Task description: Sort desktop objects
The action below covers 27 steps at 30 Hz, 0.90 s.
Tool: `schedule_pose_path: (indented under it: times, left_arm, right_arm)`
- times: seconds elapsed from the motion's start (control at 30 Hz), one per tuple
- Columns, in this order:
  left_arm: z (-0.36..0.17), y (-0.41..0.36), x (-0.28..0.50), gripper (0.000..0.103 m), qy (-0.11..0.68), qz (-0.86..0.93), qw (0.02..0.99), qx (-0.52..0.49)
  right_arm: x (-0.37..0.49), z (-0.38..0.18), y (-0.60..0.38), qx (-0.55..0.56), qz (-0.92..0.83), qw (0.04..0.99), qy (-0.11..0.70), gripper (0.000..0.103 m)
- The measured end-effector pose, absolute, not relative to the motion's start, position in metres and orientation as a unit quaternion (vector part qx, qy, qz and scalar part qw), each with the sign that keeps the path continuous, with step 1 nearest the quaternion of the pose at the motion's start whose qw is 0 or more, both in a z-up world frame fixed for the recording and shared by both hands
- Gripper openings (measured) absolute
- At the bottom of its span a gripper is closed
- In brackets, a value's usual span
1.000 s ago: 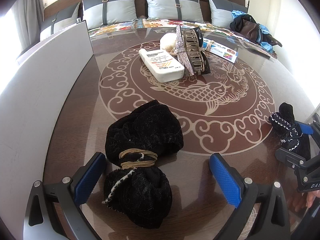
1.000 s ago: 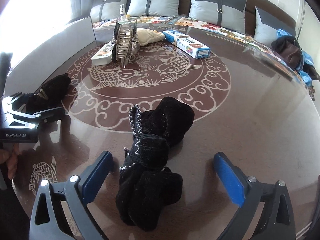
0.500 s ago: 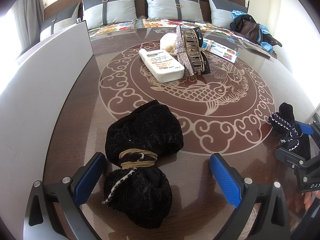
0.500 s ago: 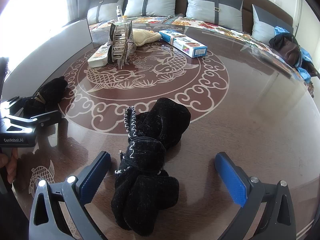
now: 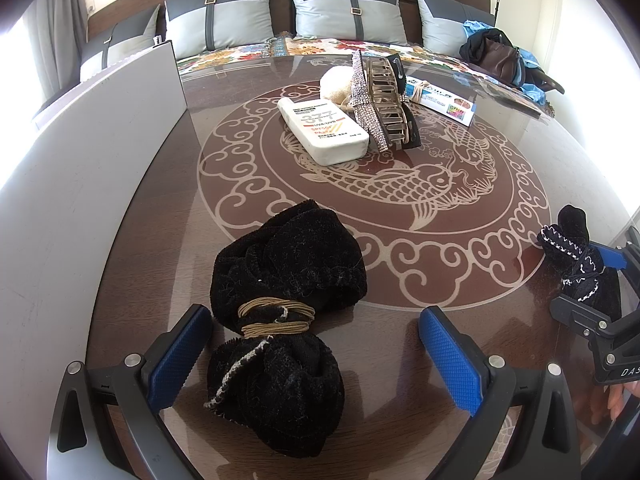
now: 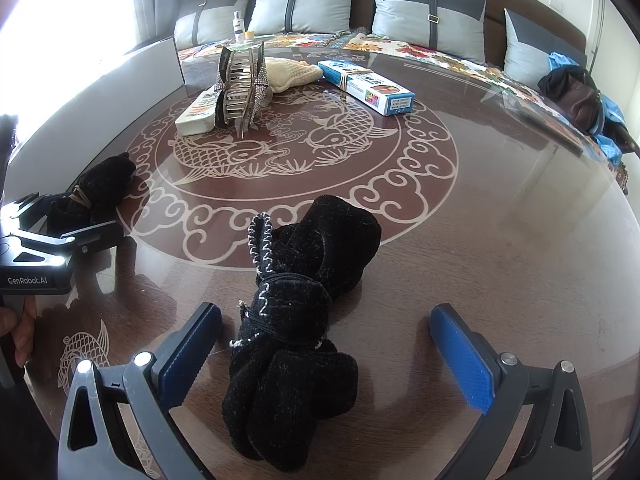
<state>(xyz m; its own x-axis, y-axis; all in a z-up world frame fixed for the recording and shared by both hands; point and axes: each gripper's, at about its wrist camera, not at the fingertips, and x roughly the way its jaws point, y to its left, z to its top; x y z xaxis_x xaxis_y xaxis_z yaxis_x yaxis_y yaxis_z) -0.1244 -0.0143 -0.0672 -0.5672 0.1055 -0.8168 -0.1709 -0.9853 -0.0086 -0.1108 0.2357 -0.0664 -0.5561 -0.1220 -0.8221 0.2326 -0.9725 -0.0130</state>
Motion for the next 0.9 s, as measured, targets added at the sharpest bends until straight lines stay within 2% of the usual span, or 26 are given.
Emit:
schedule_pose_path:
  times: [0.17,0.27,0.4,0.47,0.5,0.53,0.57,0.6,0.63,0.67,0.9]
  left_arm:
    - [-0.066,-0.016,-0.125,0.103,0.048,0.876,0.094,-0.471]
    - [-0.063,-0.018,-0.133,0.103,0.08,0.838,0.134,-0.522]
    - [-0.061,-0.022,-0.14,0.103,0.084,0.805,0.12,-0.575]
    - [-0.061,-0.019,-0.142,0.103,0.087,0.8,0.114,-0.583]
    - [-0.059,-0.017,-0.142,0.097,0.09,0.803,0.113,-0.578]
    - [-0.055,-0.015,-0.14,0.073,0.084,0.81,0.119,-0.568]
    - [-0.05,-0.013,-0.139,0.057,0.083,0.817,0.116,-0.559]
    - [-0.047,-0.013,-0.138,0.031,0.078,0.819,0.115,-0.557]
    - [-0.044,-0.014,-0.137,0.031,0.065,0.82,0.121,-0.556]
    - [-0.038,-0.017,-0.134,0.031,0.052,0.825,0.125,-0.549]
    - [0.044,-0.067,-0.112,0.031,-0.036,0.862,0.138,-0.486]
  right_arm:
    - [-0.111,-0.066,0.236,0.46,-0.88,0.101,0.06,0.103]
    - [-0.113,-0.067,0.235,0.468,-0.875,0.103,0.064,0.103]
    - [-0.133,-0.063,0.232,0.554,-0.82,0.12,0.084,0.103]
    - [-0.145,-0.061,0.232,0.594,-0.792,0.125,0.066,0.103]
    - [-0.149,-0.058,0.232,0.603,-0.785,0.133,0.049,0.103]
    - [-0.151,-0.054,0.232,0.604,-0.784,0.139,0.037,0.101]
    - [-0.152,-0.051,0.231,0.603,-0.785,0.138,0.039,0.094]
    - [-0.153,-0.05,0.227,0.605,-0.784,0.134,0.051,0.062]
    - [-0.152,-0.048,0.223,0.604,-0.784,0.124,0.075,0.039]
    - [-0.151,-0.047,0.219,0.606,-0.781,0.124,0.086,0.033]
    - [-0.137,0.019,0.172,0.551,-0.812,0.162,0.103,0.033]
